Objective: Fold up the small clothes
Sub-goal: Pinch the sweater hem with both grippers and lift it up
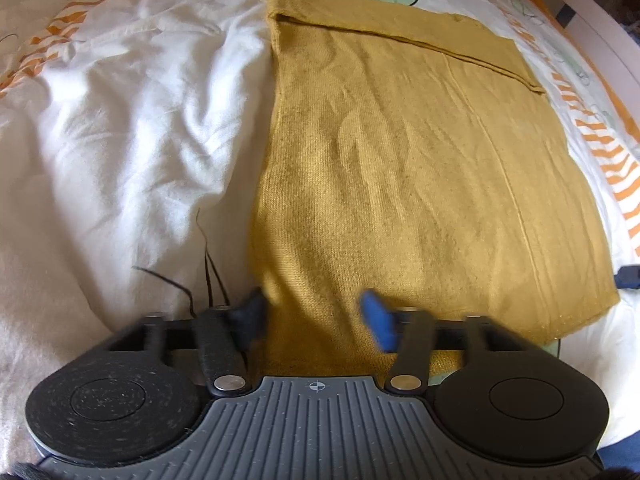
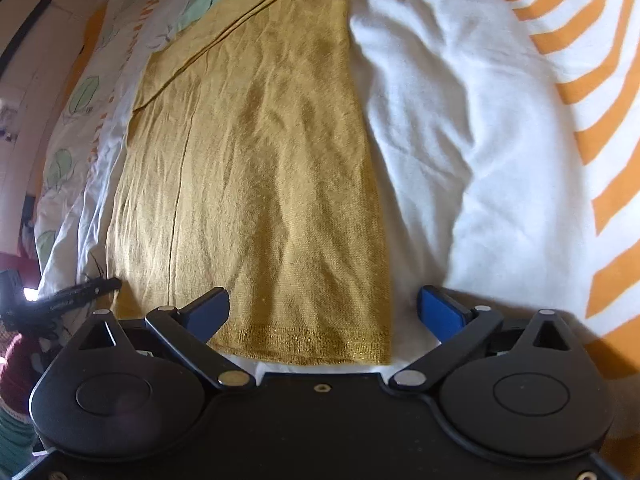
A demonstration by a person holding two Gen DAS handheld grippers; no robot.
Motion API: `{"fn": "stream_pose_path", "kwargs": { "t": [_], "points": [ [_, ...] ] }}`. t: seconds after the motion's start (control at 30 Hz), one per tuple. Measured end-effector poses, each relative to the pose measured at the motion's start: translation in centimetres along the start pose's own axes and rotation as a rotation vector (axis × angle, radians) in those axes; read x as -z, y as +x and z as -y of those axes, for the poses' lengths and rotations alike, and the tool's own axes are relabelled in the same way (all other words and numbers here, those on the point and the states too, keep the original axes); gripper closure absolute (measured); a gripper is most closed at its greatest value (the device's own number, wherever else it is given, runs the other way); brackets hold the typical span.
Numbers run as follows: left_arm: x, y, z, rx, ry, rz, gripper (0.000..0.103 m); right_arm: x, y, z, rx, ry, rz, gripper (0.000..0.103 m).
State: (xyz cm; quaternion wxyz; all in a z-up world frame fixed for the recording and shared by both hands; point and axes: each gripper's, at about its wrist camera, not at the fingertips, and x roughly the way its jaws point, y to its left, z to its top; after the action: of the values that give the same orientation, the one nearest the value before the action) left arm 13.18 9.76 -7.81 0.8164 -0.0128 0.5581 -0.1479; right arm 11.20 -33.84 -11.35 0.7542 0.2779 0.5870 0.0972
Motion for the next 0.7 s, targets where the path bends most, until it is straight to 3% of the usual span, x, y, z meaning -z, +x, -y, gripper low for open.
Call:
{"fn": "stream_pose_path", "kwargs": {
  "t": [0.1,0.2,0.27,0.3,0.37,0.7],
  "points": [
    [0.2,-0.3,-0.6,0.017,-0.029,0.005,0.072,0.3,0.1,-0.5,0.014,-0.036,-0.003,0.012],
    [0.3,-0.5,-0.8,0.015,-0.046,0.013,0.079,0.5,-0.1,-0.5,0.043,-0.046,0.009,0.04],
    [0.3,-0.6,-1.0,0.02,-0.057,0.019,0.09,0.5,-0.2,-0.1,0.041,-0.03,0.007,0.076],
    [0.4,-0.8,-1.1,0.026,-0.063,0.027,0.094,0.5,-0.3,0.2,0.04,-0.02,0.007,0.081],
    [0.5,-1.3,-1.2,0.044,-0.072,0.057,0.098,0.7,-0.7,0.1,0.035,-0.027,0.031,0.088],
    [0.0,-5.2,-1.4,0.163,-0.167,0.26,0.099,0.2,-5.5,-1.0,-0.173,-0.027,0.281,0.089]
  ]
}}
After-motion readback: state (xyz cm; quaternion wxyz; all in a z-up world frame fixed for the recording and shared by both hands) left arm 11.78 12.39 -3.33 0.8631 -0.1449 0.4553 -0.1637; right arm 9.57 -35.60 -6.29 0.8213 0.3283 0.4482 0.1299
